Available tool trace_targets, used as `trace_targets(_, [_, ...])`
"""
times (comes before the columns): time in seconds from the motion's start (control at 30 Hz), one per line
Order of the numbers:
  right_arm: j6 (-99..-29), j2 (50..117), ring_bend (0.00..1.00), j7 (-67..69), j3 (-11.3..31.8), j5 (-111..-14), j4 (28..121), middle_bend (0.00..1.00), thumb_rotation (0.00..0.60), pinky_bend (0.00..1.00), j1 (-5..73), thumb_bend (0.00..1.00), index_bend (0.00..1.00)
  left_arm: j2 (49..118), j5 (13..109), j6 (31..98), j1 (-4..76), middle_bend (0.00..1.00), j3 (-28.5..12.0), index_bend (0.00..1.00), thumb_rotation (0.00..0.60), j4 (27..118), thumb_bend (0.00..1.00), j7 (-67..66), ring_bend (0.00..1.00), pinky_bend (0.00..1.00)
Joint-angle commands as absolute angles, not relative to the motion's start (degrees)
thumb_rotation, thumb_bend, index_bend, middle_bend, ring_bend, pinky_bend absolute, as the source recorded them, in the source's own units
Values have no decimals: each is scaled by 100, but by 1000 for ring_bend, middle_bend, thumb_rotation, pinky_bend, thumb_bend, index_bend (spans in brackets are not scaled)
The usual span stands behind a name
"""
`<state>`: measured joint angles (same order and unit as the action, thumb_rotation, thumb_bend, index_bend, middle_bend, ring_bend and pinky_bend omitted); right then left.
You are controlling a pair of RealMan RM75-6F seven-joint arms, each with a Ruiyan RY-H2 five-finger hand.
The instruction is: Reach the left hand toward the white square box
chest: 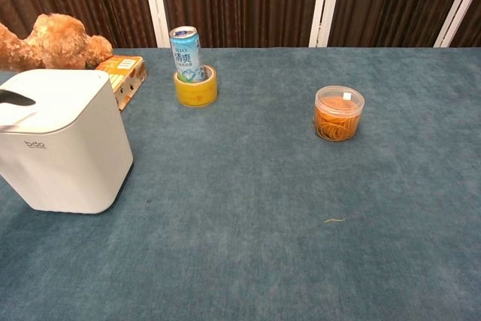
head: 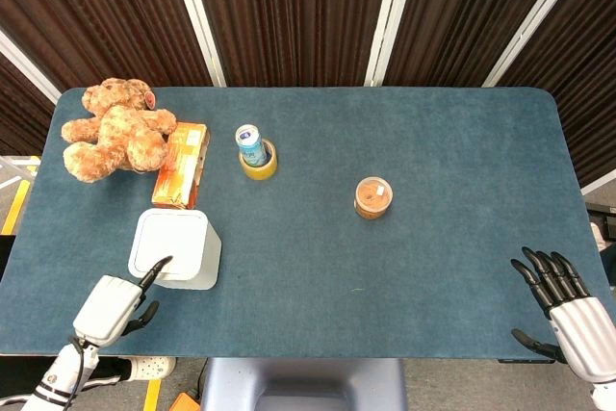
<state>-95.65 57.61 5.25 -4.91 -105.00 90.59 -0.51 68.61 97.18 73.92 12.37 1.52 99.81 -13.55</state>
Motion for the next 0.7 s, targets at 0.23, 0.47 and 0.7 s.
trace_targets(0.23, [-9535, 5739, 0, 490, -506, -10486, 9128, 0, 600, 0, -64, 86, 0, 6950, 9422, 7061, 1308, 1000, 253, 171, 600, 9849, 433, -1511, 1000, 1000])
trace_targets(0.47, [-9560, 5712, 0, 514, -516, -10501, 9146, 0, 600, 0, -80, 86, 0, 6965, 9976, 7946, 1134, 990, 223, 14, 600, 9758, 434, -1363, 972, 1000])
trace_targets(0.7, [-9549, 5628, 0, 489, -568, -10540, 9214, 0, 600, 0, -105, 86, 0, 6930, 10500, 9112, 633, 651, 418, 0, 600, 9371, 433, -1066, 796, 918])
